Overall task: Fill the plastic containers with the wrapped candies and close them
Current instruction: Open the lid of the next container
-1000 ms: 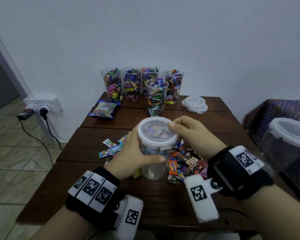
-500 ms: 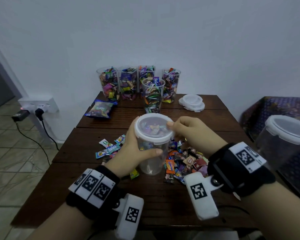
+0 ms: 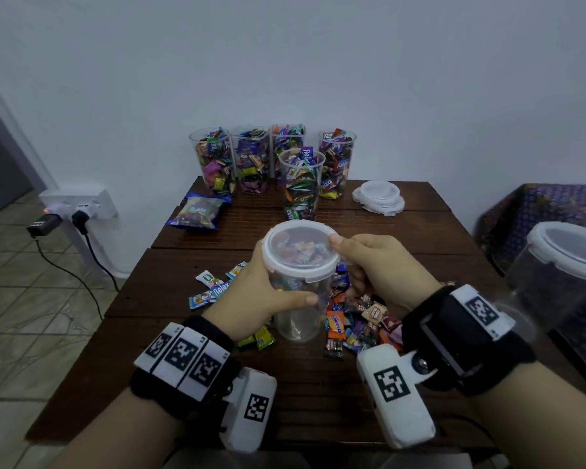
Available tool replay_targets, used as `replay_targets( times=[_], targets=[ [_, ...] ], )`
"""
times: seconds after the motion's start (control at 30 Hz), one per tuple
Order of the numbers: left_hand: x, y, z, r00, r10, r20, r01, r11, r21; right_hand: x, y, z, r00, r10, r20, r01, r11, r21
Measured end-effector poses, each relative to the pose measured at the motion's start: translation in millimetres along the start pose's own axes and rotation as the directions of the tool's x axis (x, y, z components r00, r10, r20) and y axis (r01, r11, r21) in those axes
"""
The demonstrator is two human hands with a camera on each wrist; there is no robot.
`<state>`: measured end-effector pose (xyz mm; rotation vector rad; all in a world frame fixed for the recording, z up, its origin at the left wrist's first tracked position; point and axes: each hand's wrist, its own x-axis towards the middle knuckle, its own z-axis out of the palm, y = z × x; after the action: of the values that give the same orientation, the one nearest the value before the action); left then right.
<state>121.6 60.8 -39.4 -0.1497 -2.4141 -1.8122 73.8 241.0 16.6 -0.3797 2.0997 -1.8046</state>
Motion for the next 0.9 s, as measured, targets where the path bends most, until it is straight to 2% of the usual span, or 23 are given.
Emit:
replay_targets(
  times=[0.17, 0.33, 0.43, 0.53, 0.63, 0.77, 0.9],
  targets=[
    [-1, 0, 0, 1.000, -0.011, -0.004, 0.011, 1.000, 0.004, 0, 2, -6, 0.998, -0.063, 0.007, 0.063, 0.997, -0.040],
    [-2, 0, 0, 1.000, -0.025, -0.008, 0.025, 1.000, 0.000, -1, -16, -8, 0.984, -0.177, -0.001, 0.176, 0.976, 0.127],
    [-3, 1, 2, 0.998, -0.056, -0.010, 0.056, 0.997, -0.045, 9, -30, -18, 0.970, -0.202, -0.139, 0.232, 0.937, 0.262],
    [-5, 3, 2, 0.998, -0.065, 0.000, 0.065, 0.996, -0.066, 27, -35, -37, 0.946, -0.161, -0.281, 0.247, 0.921, 0.301],
    [-5, 4, 2, 0.997, -0.073, 0.002, 0.073, 0.995, -0.067, 51, -20, -60, 0.928, -0.029, -0.370, 0.144, 0.947, 0.287],
    [-5, 6, 2, 0.995, -0.103, 0.002, 0.102, 0.992, -0.077, 87, 10, -89, 0.904, 0.199, -0.379, -0.122, 0.969, 0.216],
    [-5, 8, 2, 0.992, -0.125, -0.005, 0.125, 0.989, -0.083, 108, 39, -111, 0.860, 0.285, -0.424, -0.272, 0.958, 0.092]
  ],
)
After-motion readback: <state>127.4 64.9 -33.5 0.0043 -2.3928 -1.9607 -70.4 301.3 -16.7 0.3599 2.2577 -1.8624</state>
